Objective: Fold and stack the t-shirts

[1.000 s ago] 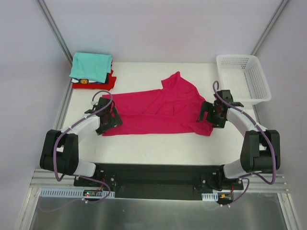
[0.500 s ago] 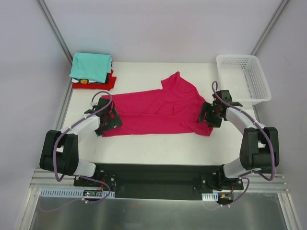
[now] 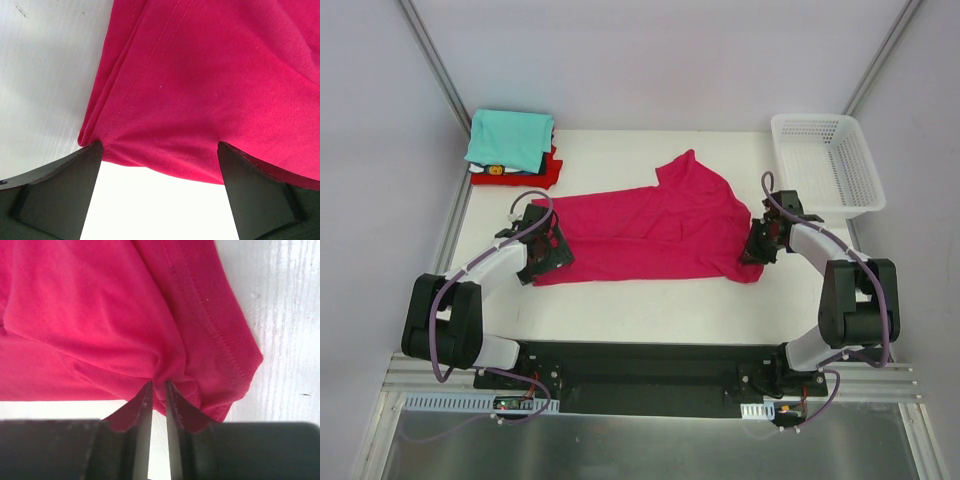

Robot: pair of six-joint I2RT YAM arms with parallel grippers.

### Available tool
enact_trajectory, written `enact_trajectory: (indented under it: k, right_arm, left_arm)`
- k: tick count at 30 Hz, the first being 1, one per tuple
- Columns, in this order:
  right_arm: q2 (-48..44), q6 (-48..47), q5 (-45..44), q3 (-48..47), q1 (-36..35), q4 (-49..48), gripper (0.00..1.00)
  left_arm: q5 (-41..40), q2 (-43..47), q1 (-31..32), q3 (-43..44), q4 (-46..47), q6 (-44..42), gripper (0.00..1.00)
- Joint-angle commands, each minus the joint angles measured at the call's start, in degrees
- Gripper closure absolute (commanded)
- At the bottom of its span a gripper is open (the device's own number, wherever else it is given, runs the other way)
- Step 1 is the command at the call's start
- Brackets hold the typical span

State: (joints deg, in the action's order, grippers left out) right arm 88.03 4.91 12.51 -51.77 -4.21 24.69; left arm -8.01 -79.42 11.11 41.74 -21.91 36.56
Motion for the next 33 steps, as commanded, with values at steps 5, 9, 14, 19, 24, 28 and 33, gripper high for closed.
enact_trajectory:
  k: [5,9,14,19,24,28,33]
  right_arm:
    - [1.7,0.5,0.5,0.4,1.0,-0.8,0.99]
    - [0.6,0.2,-0.5,-0.3,1.1,0.2,0.99]
    - [-2.2,-0.3,-4.7,-1.8,1.3,2.7,0.99]
    - [-3.2,-0.6,-7.0,-3.9,1.7,4.4,0.99]
    - [-2.5,-0.7,-7.4,-4.8,2.6,4.5,0.99]
    - [-1.5,-1.0,-8.3,-6.4,3.4,4.6,0.99]
    - [0.5,-1.0,-8.6,-8.3,4.0,3.9,0.99]
  left_arm:
    - [-0.3,1.8,-0.7,0.2,-1.8,0.2,0.01]
    - [-0.3,1.8,-0.7,0.2,-2.0,0.2,0.01]
    - [-0.1,1.6,-0.7,0.1,-1.9,0.2,0.01]
    - [0.1,1.6,-0.7,0.1,-1.9,0.3,0.01]
    - [0.0,1.9,-0.7,0.0,-1.9,0.2,0.01]
    - [0.0,1.9,-0.7,-0.3,-2.0,0.2,0.01]
    - [-0.1,1.8,-0.7,-0.3,-2.1,0.1,0.01]
